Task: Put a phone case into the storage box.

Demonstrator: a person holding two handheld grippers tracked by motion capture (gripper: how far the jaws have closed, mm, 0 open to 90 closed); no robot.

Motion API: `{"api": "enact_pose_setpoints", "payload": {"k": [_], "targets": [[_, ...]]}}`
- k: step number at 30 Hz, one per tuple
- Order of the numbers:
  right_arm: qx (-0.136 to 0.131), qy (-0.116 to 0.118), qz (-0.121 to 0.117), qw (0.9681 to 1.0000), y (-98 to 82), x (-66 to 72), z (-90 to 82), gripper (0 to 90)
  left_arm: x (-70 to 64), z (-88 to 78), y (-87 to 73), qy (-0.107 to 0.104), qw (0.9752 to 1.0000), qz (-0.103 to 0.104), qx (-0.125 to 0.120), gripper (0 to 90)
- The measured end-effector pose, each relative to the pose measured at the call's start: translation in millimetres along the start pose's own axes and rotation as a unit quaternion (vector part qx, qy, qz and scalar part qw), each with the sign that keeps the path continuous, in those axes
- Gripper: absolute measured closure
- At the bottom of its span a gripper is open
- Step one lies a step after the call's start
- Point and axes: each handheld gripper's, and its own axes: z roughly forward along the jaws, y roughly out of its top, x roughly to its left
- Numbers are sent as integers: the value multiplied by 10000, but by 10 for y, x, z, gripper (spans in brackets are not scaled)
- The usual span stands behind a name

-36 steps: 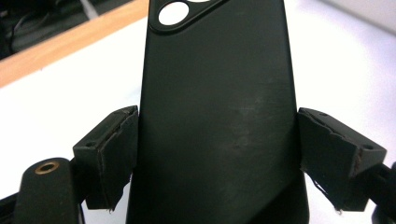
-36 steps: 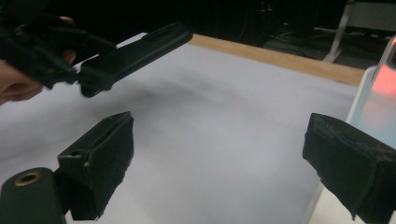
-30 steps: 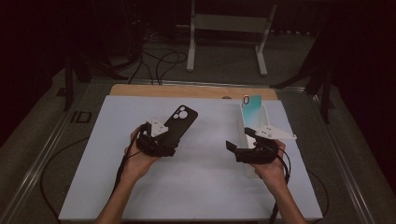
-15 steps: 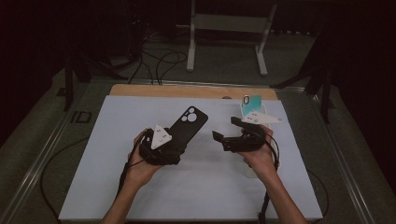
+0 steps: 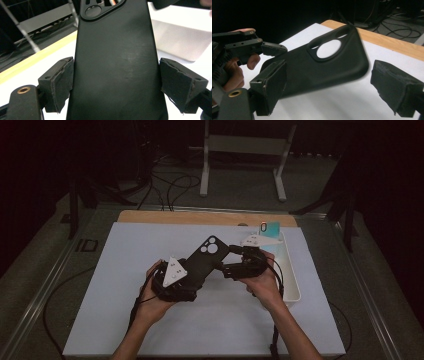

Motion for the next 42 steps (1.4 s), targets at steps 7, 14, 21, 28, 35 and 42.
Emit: {"api": "enact_pose_setpoints", "payload": {"k": [7, 14, 21, 28, 35, 42], "targets": [[78, 317, 178, 9993, -6, 24, 70, 320, -23, -21, 19, 3, 9998, -53, -188, 159], [77, 885, 488, 9948, 0, 32, 138, 519, -58, -3, 19, 25, 9998, -48, -198, 158], [91, 1193, 685, 9904, 9, 63, 182, 712, -66, 38, -5, 23, 10000, -27, -71, 158], [42, 1382, 798, 9872, 7, 66, 207, 800, -81, 49, -5, 16, 10000, 25, 1, 145], [60, 1451, 713, 9868, 6, 90, 219, 860, -69, 35, -10, -50, 9999, -66, -86, 155], [44, 1406, 456, 9890, 26, 110, 187, 861, 23, -3, -14, -419, 9986, -317, -47, 116]]}}
